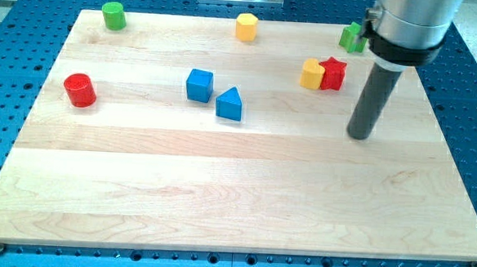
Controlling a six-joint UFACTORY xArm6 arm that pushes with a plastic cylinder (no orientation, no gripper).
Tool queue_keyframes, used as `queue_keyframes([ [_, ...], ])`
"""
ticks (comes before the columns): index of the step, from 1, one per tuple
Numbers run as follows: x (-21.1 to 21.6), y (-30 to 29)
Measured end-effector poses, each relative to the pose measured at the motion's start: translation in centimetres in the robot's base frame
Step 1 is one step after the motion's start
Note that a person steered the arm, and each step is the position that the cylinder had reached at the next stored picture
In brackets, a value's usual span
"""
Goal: Move the red star diagonally to the hexagon
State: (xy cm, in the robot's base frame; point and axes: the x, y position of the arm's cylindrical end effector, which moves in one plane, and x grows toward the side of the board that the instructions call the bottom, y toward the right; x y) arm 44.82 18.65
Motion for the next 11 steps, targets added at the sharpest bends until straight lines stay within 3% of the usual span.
queue_keyframes([
  [3,-0.3,4.6],
  [6,-15.1,3.4],
  [7,-16.2,0.1],
  [8,-14.3,-3.3],
  [9,-10.3,-2.6],
  [11,-9.5,-0.7],
])
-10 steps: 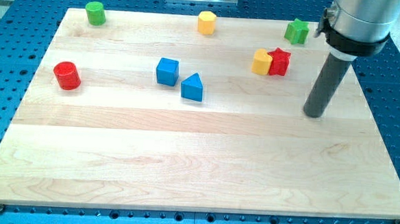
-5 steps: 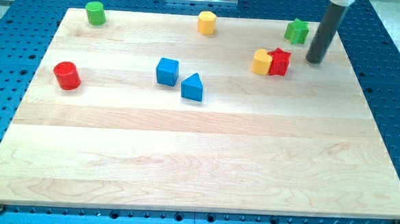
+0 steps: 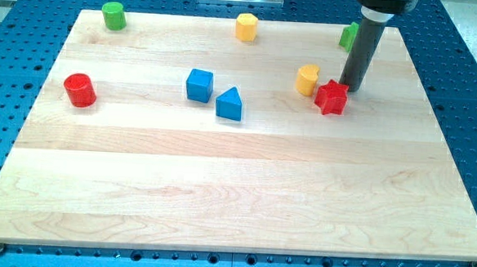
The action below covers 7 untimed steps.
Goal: Move the red star diagonally to the hexagon
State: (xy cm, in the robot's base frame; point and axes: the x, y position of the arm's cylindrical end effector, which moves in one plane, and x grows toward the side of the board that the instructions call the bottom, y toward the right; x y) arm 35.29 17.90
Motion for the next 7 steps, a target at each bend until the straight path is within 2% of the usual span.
queue_keyframes([
  [3,0.5,-3.5],
  [7,1.2,-4.0],
])
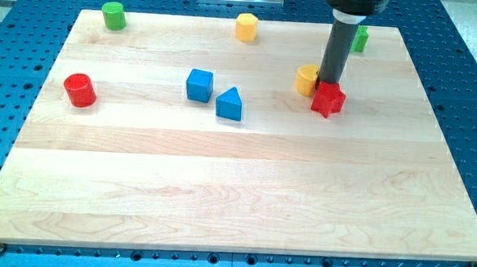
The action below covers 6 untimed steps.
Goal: Move the red star diagonally to the hexagon
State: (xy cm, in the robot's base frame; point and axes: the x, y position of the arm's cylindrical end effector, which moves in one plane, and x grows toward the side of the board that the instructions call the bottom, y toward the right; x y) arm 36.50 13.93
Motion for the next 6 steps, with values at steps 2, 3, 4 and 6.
queue_keyframes([
  [2,0.6,0.0],
  [3,-1.6,1.0],
  [4,-2.8,1.5],
  [6,-2.8,1.4],
])
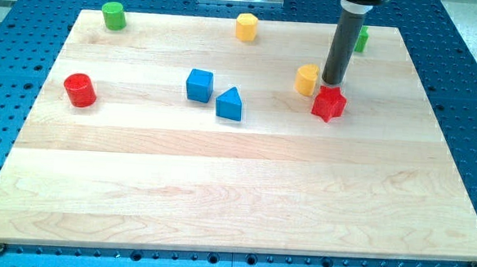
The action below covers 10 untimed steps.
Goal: Move the red star diagonally to the hexagon
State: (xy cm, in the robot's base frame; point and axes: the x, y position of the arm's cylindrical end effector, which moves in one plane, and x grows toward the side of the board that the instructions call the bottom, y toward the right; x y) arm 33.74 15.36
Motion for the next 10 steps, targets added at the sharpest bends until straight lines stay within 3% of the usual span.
queue_keyframes([
  [4,1.4,-1.0],
  [7,0.4,-9.3],
  [8,-3.9,-10.8],
  [10,-3.5,-23.8],
])
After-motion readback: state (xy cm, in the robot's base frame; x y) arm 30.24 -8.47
